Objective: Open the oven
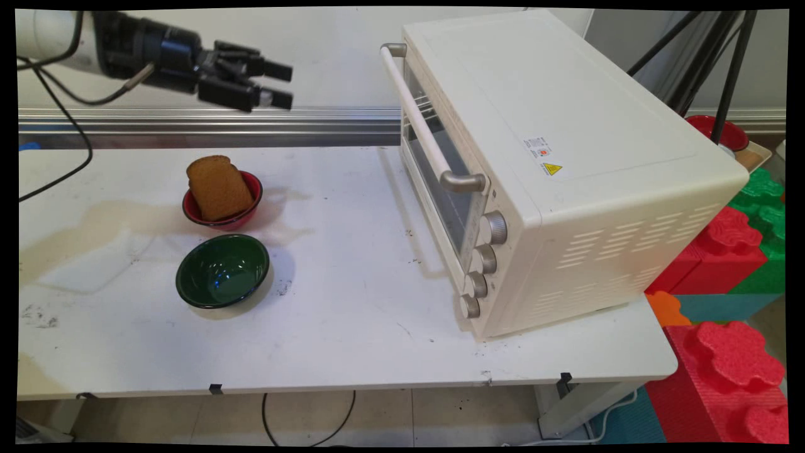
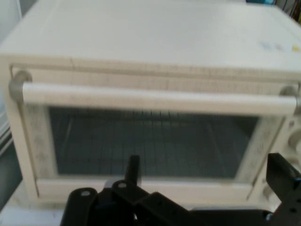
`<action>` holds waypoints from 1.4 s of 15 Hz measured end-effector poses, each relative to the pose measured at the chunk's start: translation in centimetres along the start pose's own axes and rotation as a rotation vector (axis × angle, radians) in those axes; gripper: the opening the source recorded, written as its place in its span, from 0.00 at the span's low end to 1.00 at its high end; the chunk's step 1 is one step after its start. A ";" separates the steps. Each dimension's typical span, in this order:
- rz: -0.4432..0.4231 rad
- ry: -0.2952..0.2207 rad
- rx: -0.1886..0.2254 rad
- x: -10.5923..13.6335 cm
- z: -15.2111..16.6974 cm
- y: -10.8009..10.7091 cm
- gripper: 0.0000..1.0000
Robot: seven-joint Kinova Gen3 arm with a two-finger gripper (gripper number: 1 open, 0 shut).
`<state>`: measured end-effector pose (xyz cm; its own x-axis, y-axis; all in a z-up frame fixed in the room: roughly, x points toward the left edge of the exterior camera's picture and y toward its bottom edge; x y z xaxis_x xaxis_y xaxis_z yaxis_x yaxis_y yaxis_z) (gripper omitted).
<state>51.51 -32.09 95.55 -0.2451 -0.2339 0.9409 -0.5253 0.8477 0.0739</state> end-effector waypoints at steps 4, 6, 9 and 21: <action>-0.003 0.049 -0.006 1.8 2.3 -0.3 1.00; -0.001 0.066 -0.008 2.6 3.6 -0.4 1.00; 0.010 0.078 -0.014 3.4 5.8 -0.5 1.00; 0.071 0.055 -0.040 4.4 12.4 -0.3 0.00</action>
<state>40.52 -39.28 95.53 -0.2351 -0.1471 0.9608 -0.4746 0.8800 0.0186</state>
